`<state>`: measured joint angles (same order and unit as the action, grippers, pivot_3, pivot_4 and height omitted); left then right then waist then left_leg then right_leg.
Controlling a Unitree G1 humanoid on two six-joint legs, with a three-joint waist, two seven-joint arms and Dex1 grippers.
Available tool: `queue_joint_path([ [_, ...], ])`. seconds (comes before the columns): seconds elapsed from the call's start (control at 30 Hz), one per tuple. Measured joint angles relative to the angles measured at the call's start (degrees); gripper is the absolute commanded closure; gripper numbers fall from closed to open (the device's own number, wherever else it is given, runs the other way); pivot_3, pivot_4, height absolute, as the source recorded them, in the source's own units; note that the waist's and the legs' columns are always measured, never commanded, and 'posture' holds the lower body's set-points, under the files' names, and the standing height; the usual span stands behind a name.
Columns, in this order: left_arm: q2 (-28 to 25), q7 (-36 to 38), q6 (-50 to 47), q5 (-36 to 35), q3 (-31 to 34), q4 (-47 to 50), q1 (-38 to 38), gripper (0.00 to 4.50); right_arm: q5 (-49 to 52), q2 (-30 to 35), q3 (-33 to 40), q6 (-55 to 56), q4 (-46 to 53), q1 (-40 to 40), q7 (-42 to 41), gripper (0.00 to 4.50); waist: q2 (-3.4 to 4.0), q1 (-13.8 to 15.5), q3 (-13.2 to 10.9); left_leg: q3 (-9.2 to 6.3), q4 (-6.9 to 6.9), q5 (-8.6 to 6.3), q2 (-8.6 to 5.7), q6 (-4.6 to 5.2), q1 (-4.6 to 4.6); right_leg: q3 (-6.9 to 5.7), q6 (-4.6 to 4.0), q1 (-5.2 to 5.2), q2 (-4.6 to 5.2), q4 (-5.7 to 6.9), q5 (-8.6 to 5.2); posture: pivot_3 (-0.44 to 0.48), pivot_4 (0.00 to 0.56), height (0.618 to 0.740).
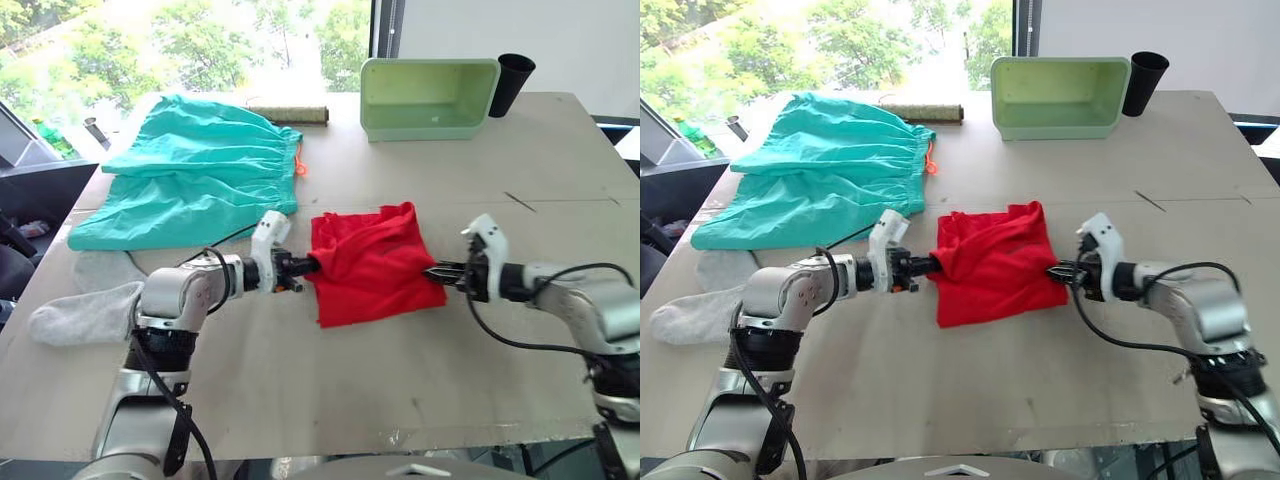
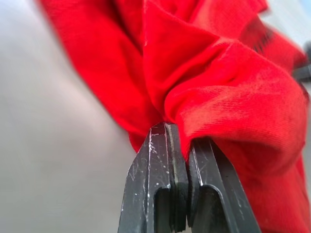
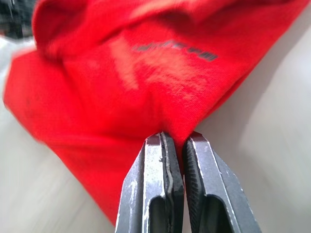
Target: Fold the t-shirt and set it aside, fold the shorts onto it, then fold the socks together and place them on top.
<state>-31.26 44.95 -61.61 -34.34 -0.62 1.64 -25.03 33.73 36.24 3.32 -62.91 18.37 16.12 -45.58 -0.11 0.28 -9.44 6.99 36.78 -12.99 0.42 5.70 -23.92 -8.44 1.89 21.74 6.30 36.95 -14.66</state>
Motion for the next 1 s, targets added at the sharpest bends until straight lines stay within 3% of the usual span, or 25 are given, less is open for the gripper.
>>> queue_joint_path([
  [0.1,0.04,0.00,-0.96,-0.85,0.04,1.16,0.43,3.13,3.23,1.24,2.36,-3.43,4.15,-4.12,0.26,4.50,0.01,0.12,-0.01,-0.01,-0.08,0.00,0.00,0.00,-0.01,-0.01,0.00,0.00,0.00,-0.02,0.00,0.000,0.150,0.740],
  [0.27,1.94,-2.22,-0.06,-1.39,2.11,1.62,0.30,0.74,8.61,0.96,7.05,-8.47,11.62,-9.95,4.29,4.50,0.02,0.51,0.00,-0.05,-0.11,0.00,0.00,0.01,-0.01,-0.04,0.02,0.02,0.00,-0.08,0.00,0.000,0.150,0.740],
  [0.33,2.30,-2.78,-0.67,-2.42,3.50,1.59,0.25,0.02,9.51,0.00,7.85,-9.07,12.31,-10.79,6.13,4.50,0.02,0.51,0.00,-0.05,-0.10,0.01,0.00,0.01,-0.01,-0.04,0.04,0.01,0.00,-0.08,0.00,0.000,0.150,0.740],
  [0.63,6.87,-9.96,-3.85,-5.41,9.51,-0.10,-0.57,0.02,6.46,-0.68,6.49,-2.87,12.01,-11.67,10.76,4.50,0.03,0.53,0.01,-0.05,-0.10,0.04,0.00,-0.02,0.02,-0.06,0.08,-0.01,-0.04,-0.07,-0.03,0.000,0.150,0.740],
  [0.83,9.33,-17.04,-1.81,-5.05,12.05,-0.58,-1.32,0.02,0.30,1.25,2.16,8.64,11.34,-13.33,8.51,4.50,0.04,0.48,0.02,-0.05,-0.11,0.07,0.01,-0.06,0.05,-0.07,0.19,-0.03,-0.07,-0.06,-0.09,0.000,0.150,0.740],
  [1.0,10.78,-22.58,0.27,-4.00,13.23,-1.93,-2.26,0.02,-0.53,1.66,1.85,11.85,10.53,-14.00,7.16,4.50,0.03,0.46,0.04,-0.06,-0.12,0.10,0.03,-0.11,0.09,-0.07,0.17,-0.05,-0.10,-0.05,-0.07,0.000,0.150,0.740],
])
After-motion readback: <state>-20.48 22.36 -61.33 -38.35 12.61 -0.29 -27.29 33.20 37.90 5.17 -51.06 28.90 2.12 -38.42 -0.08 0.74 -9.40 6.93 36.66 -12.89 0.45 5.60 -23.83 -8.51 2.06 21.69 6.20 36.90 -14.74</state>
